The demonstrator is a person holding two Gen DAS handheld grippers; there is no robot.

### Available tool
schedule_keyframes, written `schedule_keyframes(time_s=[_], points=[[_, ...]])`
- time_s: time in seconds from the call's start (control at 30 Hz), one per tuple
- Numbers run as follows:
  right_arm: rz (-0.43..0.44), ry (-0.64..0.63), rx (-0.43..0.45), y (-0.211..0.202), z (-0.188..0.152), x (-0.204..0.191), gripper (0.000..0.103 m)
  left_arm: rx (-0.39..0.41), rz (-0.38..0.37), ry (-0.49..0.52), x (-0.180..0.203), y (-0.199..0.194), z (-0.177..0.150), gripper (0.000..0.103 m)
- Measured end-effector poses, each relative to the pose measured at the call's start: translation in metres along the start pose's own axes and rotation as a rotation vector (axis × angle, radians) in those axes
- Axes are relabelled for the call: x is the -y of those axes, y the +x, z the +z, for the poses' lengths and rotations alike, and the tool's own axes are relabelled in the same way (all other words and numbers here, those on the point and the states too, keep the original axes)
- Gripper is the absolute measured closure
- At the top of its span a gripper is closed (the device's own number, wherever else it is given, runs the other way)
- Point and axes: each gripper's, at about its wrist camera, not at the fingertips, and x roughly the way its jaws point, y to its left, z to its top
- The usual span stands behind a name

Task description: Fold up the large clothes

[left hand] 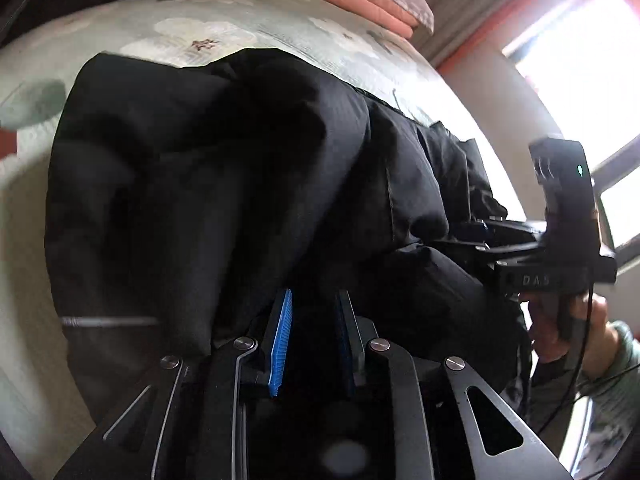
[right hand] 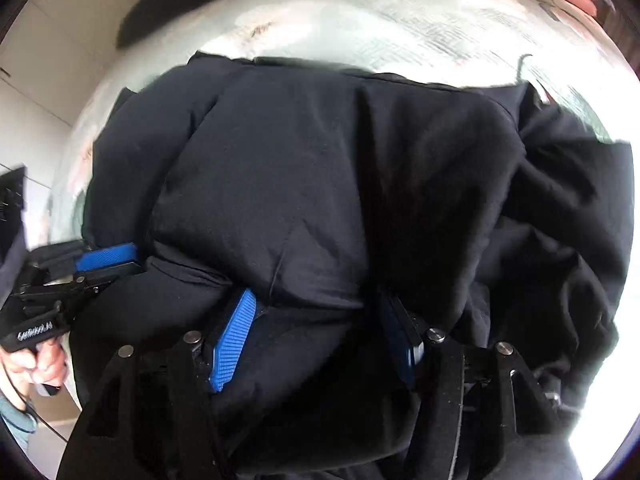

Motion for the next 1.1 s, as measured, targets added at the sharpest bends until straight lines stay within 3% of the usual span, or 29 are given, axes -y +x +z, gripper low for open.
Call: schedule_keyframes(time_s=[0.2, 0.3, 0.37, 0.43, 0.57, 0.77, 0.97, 1.1], points=[[-0.042, -0.107, 0.027, -0.044, -0.004, -0.026, 0.041, -0.004, 0.081, 0.038, 0.030, -0.028, 0.007, 0.081], [0.011, -0.157, 0.080, -0.081, -0.008, -0.051, 0.040, 0.041, 0.097, 0.056, 0.050, -0.056, 0.009, 0.078], [0.042, -0.205, 0.084, -0.087, -0.015, -0.069, 0.039, 0.067, 0.085, 0.054, 0.061, -0.069, 0.006, 0.058], [0.036, -0.258, 0.057, -0.071, -0.027, -0.083, 0.039, 0.068, 0.103, 0.058, 0.066, -0.066, 0.001, 0.052], [0.011, -0.292, -0.086, -0.008, -0.053, -0.081, 0.040, -0.054, 0.176, 0.032, 0.048, -0.018, -0.025, 0.052], [0.017, -0.300, -0.036, -0.003, -0.070, -0.082, 0.040, -0.003, 0.182, -0.029, 0.041, -0.007, -0.033, 0.053], [0.063, -0.239, 0.061, -0.066, -0.096, -0.064, 0.039, 0.022, 0.194, 0.012, 0.063, -0.048, -0.046, 0.053], [0.047, -0.135, 0.108, -0.109, -0.145, -0.041, 0.038, 0.028, 0.209, -0.016, 0.059, -0.080, -0.074, 0.053]])
